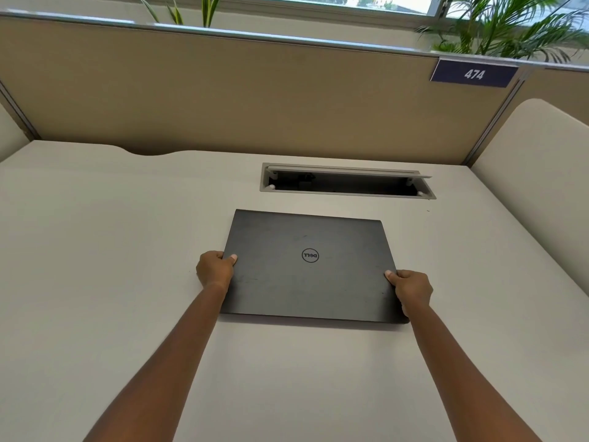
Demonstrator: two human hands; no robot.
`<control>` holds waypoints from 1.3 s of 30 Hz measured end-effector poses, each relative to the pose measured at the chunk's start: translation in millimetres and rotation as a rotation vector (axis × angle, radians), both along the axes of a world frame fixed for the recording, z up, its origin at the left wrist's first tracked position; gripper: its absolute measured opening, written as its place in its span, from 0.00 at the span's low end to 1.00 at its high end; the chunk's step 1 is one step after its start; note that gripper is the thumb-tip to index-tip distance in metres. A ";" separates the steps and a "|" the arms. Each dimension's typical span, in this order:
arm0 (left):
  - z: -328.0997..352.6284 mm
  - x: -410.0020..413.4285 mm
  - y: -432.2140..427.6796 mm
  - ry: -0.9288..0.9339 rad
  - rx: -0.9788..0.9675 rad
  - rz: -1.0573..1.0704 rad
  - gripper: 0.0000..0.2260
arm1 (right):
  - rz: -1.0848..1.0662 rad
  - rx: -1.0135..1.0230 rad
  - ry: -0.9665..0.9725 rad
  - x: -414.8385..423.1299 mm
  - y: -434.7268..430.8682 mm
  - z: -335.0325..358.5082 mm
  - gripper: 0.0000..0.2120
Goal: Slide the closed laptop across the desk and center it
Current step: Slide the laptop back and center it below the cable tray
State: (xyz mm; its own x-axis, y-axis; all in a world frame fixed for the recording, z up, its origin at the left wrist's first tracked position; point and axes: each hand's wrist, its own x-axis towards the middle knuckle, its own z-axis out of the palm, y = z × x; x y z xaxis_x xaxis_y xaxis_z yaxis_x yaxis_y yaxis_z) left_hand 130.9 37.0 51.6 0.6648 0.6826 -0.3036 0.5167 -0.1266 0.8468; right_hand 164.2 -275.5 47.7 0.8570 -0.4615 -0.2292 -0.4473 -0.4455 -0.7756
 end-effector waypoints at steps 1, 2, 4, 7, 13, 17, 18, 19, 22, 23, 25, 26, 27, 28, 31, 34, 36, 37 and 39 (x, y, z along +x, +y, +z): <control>-0.7 0.1 -0.2 -0.003 0.005 -0.004 0.06 | -0.003 -0.001 -0.002 0.1 -0.1 -0.3 0.13; -0.4 -0.6 -0.5 -0.006 0.007 -0.006 0.07 | -0.006 0.000 -0.003 0.2 -0.1 -0.4 0.13; -1.6 0.2 0.7 -0.004 0.023 -0.012 0.08 | -0.008 -0.002 0.000 1.0 0.3 -0.5 0.13; -4.0 0.6 0.6 -0.003 0.050 0.002 0.21 | -0.011 -0.004 -0.003 1.8 0.9 -1.3 0.14; -9.2 1.2 1.2 -0.010 0.076 -0.012 0.16 | -0.022 0.005 -0.003 2.5 0.5 -3.3 0.13; -8.7 -0.8 -0.7 -0.017 0.114 -0.009 0.20 | -0.021 0.008 0.004 2.7 1.1 -3.9 0.12; -7.5 -0.9 -1.5 -0.015 0.116 -0.011 0.18 | -0.019 0.005 0.003 2.7 1.2 -3.9 0.12; -5.8 -0.8 -2.3 -0.011 0.119 -0.022 0.14 | -0.014 -0.001 0.003 2.7 1.3 -3.8 0.12; -4.4 -2.7 -4.5 0.028 0.173 -0.069 0.10 | 0.021 -0.043 0.022 2.1 2.7 -3.1 0.14; -4.8 -4.3 -6.1 0.051 0.212 -0.086 0.13 | 0.043 -0.073 0.036 1.2 3.9 -2.4 0.15; -4.9 -9.9 -11.9 0.089 0.326 -0.121 0.16 | 0.073 -0.164 0.051 -2.8 9.4 0.3 0.18; -4.3 -12.9 -16.0 0.104 0.397 -0.147 0.16 | 0.079 -0.214 0.047 -5.5 12.8 0.8 0.17; -3.6 -15.8 -20.6 0.112 0.475 -0.184 0.16 | 0.082 -0.265 0.029 -9.5 16.2 0.2 0.15; -3.2 -18.5 -24.8 0.114 0.553 -0.227 0.16 | 0.090 -0.308 0.005 -13.6 20.1 -0.8 0.14; -7.3 -22.4 -35.0 0.103 0.761 -0.393 0.24 | 0.156 -0.343 -0.075 -25.6 31.3 -4.0 0.15; -14.1 -24.4 -47.7 0.082 0.862 -0.571 0.27 | 0.376 -0.559 -0.106 -33.1 42.0 -9.4 0.23; -16.8 -24.1 -57.4 0.064 0.873 -0.671 0.27 | 0.510 -0.689 -0.131 -35.0 50.4 -13.8 0.24; -17.7 -23.5 -62.2 0.055 0.872 -0.711 0.27 | 0.548 -0.713 -0.132 -36.4 55.1 -14.4 0.25; -19.6 -22.6 -70.7 0.038 0.859 -0.767 0.27 | 0.602 -0.739 -0.149 -39.6 64.8 -15.9 0.25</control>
State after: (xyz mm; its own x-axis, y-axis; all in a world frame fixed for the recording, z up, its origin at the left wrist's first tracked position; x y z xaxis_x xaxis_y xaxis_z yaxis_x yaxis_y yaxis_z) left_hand 108.3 -33.6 32.0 0.9949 0.0941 0.0366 0.0779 -0.9460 0.3147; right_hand 124.7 -210.6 31.9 0.9941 0.0805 0.0729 0.0957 -0.9667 -0.2373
